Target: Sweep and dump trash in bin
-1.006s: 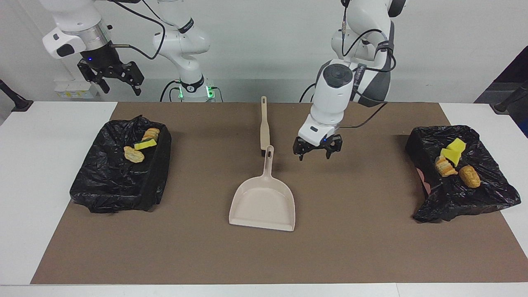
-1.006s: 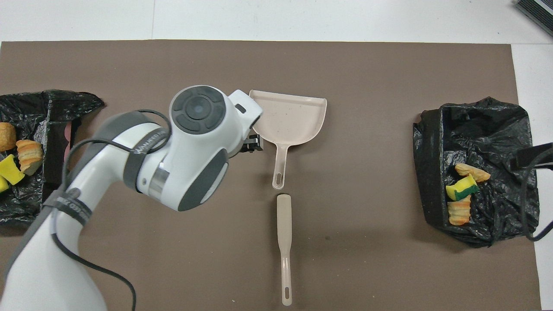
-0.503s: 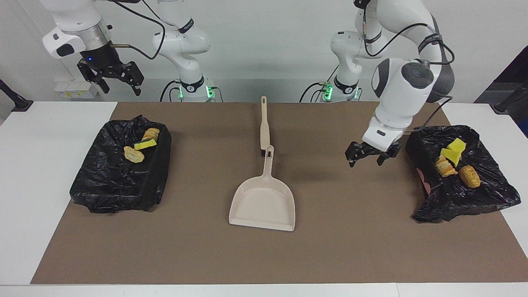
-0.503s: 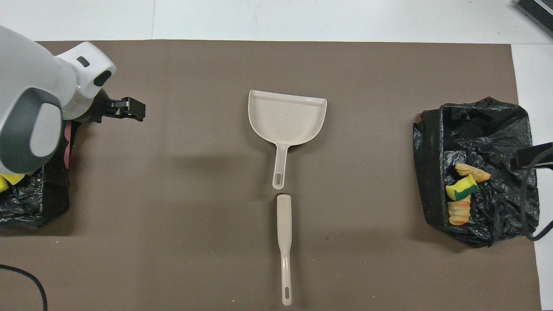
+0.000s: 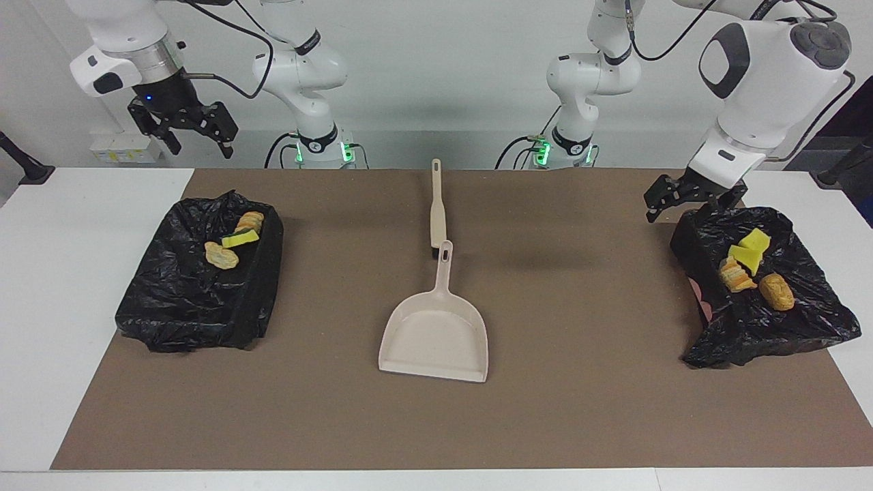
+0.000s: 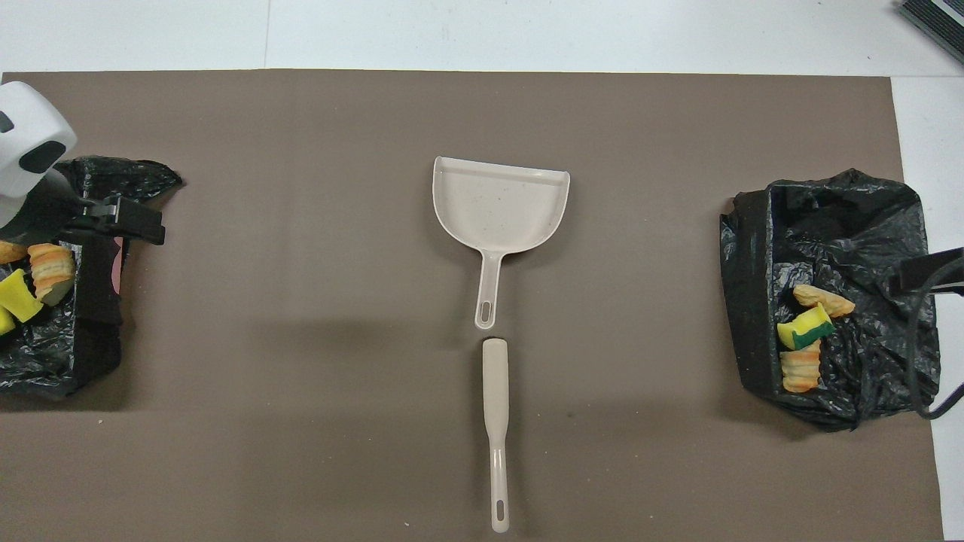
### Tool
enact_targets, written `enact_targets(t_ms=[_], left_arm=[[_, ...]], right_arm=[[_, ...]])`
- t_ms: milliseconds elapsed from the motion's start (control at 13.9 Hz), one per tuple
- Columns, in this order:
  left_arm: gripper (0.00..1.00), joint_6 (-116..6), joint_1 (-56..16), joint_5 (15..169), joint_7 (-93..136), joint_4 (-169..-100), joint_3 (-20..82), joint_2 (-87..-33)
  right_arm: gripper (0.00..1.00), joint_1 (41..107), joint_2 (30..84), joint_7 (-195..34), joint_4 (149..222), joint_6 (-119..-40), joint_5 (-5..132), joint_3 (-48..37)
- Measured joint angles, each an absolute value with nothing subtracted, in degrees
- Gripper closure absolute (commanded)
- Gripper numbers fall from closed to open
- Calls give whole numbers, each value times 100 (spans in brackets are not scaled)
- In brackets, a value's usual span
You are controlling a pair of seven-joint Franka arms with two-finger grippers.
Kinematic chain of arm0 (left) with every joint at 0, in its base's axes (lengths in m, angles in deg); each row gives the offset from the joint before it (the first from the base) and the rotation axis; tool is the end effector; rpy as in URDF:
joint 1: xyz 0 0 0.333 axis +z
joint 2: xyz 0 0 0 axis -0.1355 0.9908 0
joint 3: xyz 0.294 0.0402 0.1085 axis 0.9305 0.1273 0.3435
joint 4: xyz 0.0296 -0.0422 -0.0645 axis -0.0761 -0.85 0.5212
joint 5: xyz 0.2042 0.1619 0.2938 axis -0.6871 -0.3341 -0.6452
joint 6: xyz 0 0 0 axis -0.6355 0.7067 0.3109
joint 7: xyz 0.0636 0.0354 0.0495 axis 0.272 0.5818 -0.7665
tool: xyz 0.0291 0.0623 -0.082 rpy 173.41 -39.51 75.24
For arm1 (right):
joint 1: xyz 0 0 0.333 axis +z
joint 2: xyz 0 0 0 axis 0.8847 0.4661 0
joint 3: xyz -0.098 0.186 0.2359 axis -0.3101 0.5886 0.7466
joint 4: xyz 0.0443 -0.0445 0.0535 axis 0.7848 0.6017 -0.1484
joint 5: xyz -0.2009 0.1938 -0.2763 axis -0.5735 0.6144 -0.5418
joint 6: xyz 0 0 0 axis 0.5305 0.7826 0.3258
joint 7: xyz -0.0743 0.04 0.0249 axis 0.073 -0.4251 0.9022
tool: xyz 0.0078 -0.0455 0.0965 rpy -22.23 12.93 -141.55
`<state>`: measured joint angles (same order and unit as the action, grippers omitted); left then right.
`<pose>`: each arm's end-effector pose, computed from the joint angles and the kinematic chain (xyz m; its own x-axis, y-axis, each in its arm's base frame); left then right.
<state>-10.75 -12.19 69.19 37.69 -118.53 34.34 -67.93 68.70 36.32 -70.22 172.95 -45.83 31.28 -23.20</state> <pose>0.5682 -0.0413 0.5855 0.9969 -0.0771 -0.0148 -0.0765 -0.9964 0.0375 0.5117 -0.0428 0.6583 0.9941 -0.1032 -0.0335 -0.1028 -0.9946 0.0140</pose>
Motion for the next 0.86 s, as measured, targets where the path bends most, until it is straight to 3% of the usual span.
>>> enact_targets(t_ms=[288,863], left_arm=[[0,-417,-1225,6831,3858,-11707,3431,-6918],[0,-382,-1230,6816,4009,-11703,3463,-6932]], right_arm=[[0,6870,3632,-7022,17297,-4583,3128,-2320],[0,6870,3632,-7022,17298,-4583,3128,-2320]])
